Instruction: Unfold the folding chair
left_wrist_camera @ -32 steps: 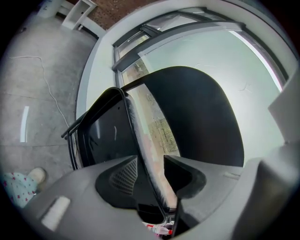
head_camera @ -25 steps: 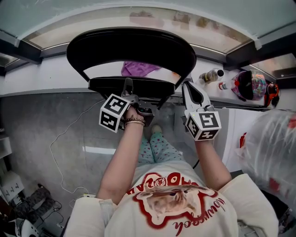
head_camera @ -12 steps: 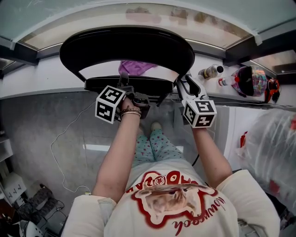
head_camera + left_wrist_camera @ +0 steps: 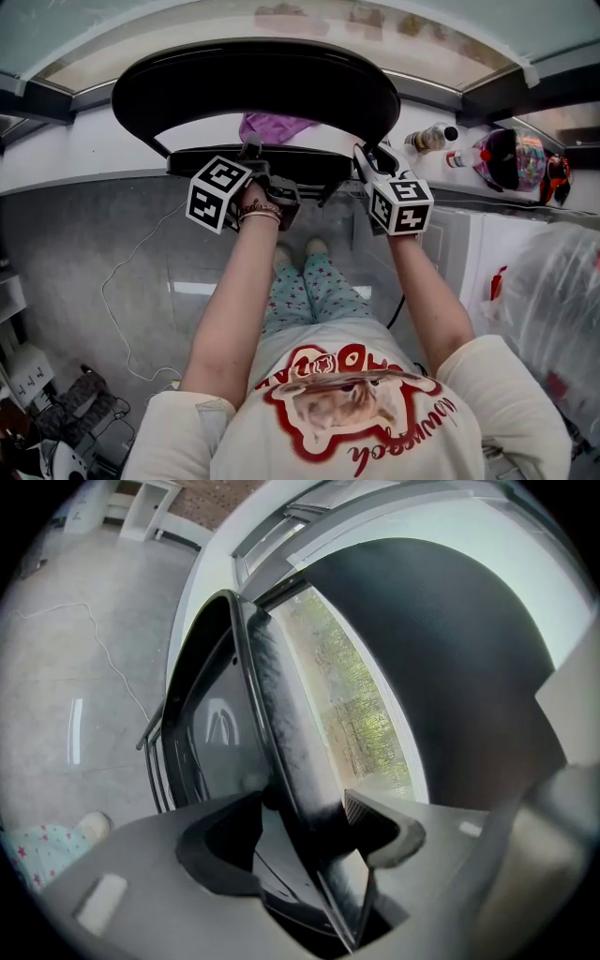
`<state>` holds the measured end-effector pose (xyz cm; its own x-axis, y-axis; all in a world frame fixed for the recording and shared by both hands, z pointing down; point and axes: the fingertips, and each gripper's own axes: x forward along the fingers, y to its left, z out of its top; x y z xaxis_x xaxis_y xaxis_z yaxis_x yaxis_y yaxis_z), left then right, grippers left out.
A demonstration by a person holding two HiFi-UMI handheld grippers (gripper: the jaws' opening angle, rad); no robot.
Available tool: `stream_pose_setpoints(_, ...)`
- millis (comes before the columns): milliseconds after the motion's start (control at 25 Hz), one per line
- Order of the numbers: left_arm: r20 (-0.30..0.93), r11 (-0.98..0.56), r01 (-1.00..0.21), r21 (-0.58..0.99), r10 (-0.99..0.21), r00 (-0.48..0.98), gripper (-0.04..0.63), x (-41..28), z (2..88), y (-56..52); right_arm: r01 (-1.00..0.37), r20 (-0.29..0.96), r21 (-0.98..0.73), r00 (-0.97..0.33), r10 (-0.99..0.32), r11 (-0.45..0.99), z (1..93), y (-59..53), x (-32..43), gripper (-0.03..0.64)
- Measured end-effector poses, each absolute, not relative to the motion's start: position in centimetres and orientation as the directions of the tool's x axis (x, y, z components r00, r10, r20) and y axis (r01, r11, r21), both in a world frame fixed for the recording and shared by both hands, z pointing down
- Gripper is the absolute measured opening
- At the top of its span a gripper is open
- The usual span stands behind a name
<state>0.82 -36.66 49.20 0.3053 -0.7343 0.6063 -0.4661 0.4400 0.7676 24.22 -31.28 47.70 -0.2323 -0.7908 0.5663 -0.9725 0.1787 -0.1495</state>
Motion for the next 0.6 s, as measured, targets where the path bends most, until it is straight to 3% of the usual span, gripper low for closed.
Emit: stream_pose_setpoints(600,0.535,0.370,-0.439,0.819,-0.769,0.350,0.285,0.0,48.7,-34.3,-0.976,0.548,-0.149,-0.213,-0.809,0.156,47.9,-31.5,24.1,0.127)
